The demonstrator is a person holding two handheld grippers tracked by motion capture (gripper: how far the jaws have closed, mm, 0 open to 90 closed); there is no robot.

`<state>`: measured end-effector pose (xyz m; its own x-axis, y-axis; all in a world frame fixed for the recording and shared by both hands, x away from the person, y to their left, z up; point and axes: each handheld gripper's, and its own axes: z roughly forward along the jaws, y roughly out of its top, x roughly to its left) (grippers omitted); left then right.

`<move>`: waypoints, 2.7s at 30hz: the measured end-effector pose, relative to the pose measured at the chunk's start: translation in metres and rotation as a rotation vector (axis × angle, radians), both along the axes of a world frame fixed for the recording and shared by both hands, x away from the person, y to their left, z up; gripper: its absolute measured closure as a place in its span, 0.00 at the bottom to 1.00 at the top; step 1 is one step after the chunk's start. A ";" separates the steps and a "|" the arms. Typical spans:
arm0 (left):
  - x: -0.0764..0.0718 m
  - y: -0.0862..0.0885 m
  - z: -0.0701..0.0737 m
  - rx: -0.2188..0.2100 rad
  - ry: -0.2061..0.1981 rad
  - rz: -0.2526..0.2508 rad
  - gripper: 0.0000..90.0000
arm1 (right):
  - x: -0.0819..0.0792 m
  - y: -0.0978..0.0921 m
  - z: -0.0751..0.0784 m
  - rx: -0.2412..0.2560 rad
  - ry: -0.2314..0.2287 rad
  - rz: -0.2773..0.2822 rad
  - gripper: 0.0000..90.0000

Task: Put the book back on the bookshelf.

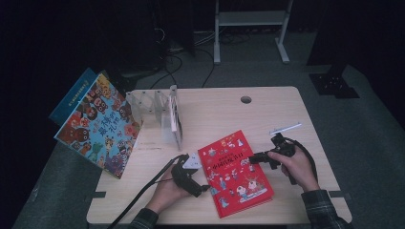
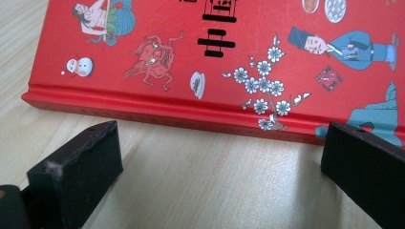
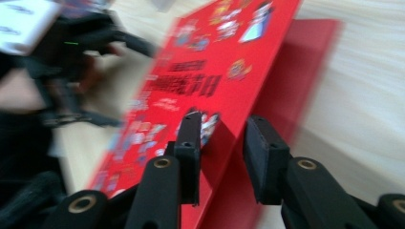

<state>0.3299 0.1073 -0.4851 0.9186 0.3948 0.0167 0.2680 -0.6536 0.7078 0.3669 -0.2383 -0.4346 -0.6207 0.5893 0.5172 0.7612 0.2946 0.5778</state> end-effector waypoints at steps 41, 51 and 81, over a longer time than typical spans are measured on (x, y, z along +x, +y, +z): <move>0.000 0.000 0.000 0.000 0.000 -0.002 0.00 | 0.015 0.041 0.034 0.026 0.134 0.092 0.86; 0.000 0.000 0.000 0.000 0.001 0.001 0.00 | 0.010 0.046 0.041 0.035 0.083 0.066 0.90; 0.014 0.019 0.024 -0.161 0.019 0.061 0.00 | -0.008 0.044 0.097 0.073 -0.102 0.018 0.97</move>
<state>0.3434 0.1263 -0.4614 0.8924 0.4460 -0.0682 0.3178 -0.5141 0.7967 0.3587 -0.1943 -0.3378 -0.6827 0.5402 0.4920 0.6921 0.2621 0.6726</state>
